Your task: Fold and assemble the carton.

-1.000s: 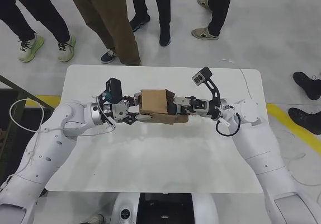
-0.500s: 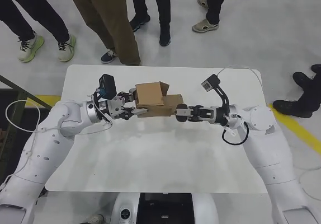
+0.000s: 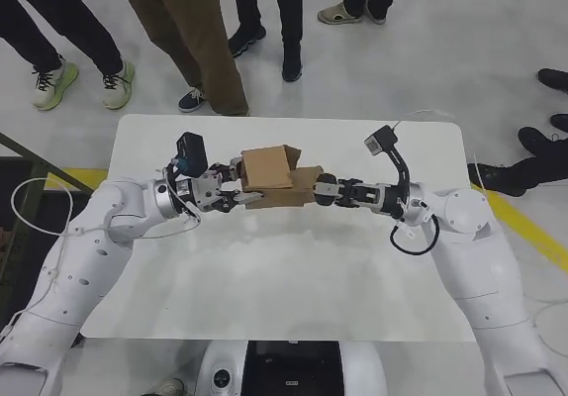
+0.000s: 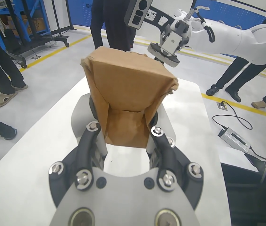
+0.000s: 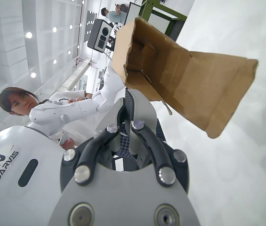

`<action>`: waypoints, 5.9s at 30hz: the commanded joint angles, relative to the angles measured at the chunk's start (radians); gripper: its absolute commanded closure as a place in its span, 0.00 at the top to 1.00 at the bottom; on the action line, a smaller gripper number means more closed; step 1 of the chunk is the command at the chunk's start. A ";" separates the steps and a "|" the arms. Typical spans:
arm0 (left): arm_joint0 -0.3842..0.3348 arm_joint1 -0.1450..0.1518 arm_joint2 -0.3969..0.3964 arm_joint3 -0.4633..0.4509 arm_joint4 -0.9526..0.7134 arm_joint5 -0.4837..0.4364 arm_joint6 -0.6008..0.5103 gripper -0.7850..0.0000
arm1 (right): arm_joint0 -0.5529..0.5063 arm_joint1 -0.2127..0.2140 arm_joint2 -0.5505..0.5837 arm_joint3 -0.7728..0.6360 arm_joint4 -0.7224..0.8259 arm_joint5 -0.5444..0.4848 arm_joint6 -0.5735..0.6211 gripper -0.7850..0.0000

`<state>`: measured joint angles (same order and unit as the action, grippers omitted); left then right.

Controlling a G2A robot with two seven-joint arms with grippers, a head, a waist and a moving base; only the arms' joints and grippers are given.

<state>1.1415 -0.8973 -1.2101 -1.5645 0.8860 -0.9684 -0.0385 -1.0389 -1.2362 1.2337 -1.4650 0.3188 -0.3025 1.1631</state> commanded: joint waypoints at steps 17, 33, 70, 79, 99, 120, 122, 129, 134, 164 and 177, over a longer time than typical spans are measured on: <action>0.025 -0.009 0.024 -0.038 0.049 -0.026 -0.003 0.47 | 0.100 -0.017 -0.127 0.086 0.040 -0.004 0.015 0.33; 0.024 -0.016 0.026 -0.044 0.075 -0.030 0.009 1.00 | 0.114 -0.018 -0.157 0.111 0.090 -0.009 0.022 0.00; 0.053 -0.028 0.001 -0.107 0.296 0.035 0.122 0.77 | 0.127 -0.018 -0.227 0.110 0.054 0.024 -0.017 0.00; 0.051 -0.030 0.000 -0.103 0.287 0.031 0.121 0.73 | 0.136 -0.018 -0.234 0.120 0.061 0.024 -0.012 0.01; 0.055 -0.032 -0.023 -0.078 0.246 0.021 0.110 0.61 | 0.134 -0.005 -0.183 0.131 0.080 0.003 -0.030 0.47; 0.057 -0.035 -0.032 -0.082 0.213 0.002 0.098 0.53 | 0.087 0.031 -0.117 0.053 -0.054 0.012 -0.048 0.00; 0.059 -0.035 -0.032 -0.086 0.209 -0.003 0.096 0.54 | 0.094 0.029 -0.133 0.057 -0.067 0.013 -0.057 0.00; 0.059 -0.037 -0.026 -0.099 0.196 -0.014 0.089 0.51 | 0.118 0.014 -0.201 0.081 -0.057 0.002 -0.067 0.00; 0.051 -0.039 -0.018 -0.103 0.194 -0.020 0.085 0.49 | 0.138 0.006 -0.237 0.102 -0.064 -0.001 -0.076 0.00; 0.038 -0.049 -0.003 -0.101 0.209 -0.025 0.088 0.45 | 0.208 -0.036 -0.364 0.161 -0.018 -0.021 -0.078 0.00; 0.045 -0.050 -0.012 -0.097 0.212 -0.027 0.088 0.45 | 0.191 -0.009 -0.284 0.153 -0.089 -0.006 -0.081 0.00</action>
<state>1.1862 -0.9474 -1.2210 -1.6608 1.0971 -0.9941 0.0492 -0.8449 -1.2476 0.9466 -1.3078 0.2432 -0.3138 1.0853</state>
